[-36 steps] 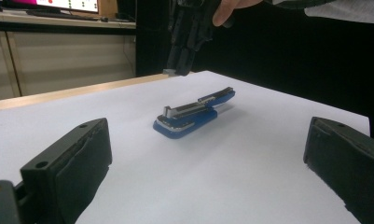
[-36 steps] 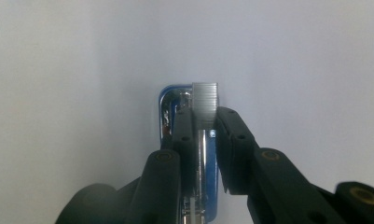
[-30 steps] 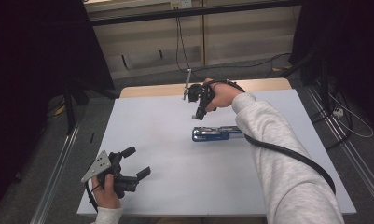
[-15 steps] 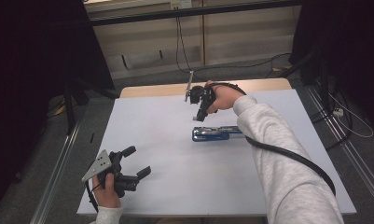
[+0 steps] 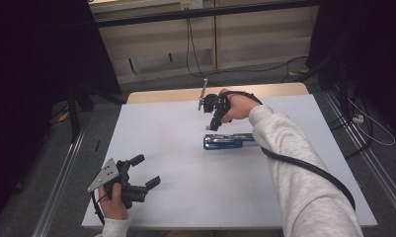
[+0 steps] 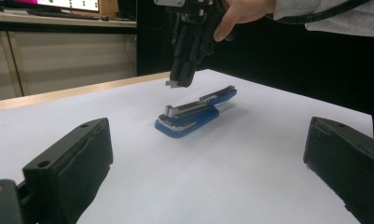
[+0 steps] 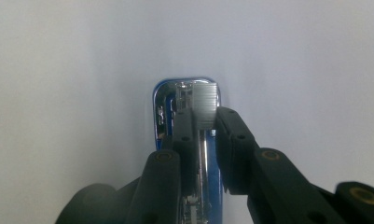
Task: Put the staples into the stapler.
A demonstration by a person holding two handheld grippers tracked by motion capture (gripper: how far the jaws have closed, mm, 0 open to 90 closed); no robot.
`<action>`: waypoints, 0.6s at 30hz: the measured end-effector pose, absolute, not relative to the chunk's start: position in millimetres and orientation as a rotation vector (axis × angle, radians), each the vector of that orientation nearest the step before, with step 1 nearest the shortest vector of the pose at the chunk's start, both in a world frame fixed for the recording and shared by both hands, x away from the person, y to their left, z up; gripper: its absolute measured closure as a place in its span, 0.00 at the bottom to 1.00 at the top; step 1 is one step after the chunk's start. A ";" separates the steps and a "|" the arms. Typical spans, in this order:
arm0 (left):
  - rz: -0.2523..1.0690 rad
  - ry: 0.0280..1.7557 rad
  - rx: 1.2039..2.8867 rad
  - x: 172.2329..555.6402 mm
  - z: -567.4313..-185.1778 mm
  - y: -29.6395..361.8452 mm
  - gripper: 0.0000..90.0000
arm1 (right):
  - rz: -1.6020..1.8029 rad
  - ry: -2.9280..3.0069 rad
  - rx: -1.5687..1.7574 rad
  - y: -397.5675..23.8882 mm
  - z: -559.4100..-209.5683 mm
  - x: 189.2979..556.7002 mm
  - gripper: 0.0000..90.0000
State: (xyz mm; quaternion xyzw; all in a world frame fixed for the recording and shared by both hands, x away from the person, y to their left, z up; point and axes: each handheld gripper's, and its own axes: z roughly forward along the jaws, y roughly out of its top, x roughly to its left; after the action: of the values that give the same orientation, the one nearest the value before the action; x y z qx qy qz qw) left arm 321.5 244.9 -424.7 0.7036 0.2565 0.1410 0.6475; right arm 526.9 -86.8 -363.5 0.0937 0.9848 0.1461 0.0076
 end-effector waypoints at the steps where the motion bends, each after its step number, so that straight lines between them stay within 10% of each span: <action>1: 0.321 0.583 1.600 321.5 -424.7 244.9 0.01 | 0.457 3.079 0.293 -86.8 -363.5 526.9 0.87; 18: 0.331 0.583 1.612 321.6 -424.7 245.6 0.01 | 0.440 3.089 0.280 -82.5 -378.3 525.9 0.87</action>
State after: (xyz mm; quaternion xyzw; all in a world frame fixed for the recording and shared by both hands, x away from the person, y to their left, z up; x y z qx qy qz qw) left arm 321.6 245.6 -424.7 0.7075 0.2560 0.1452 0.6425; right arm 525.9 -82.5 -378.3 0.0894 0.9860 0.1406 0.0044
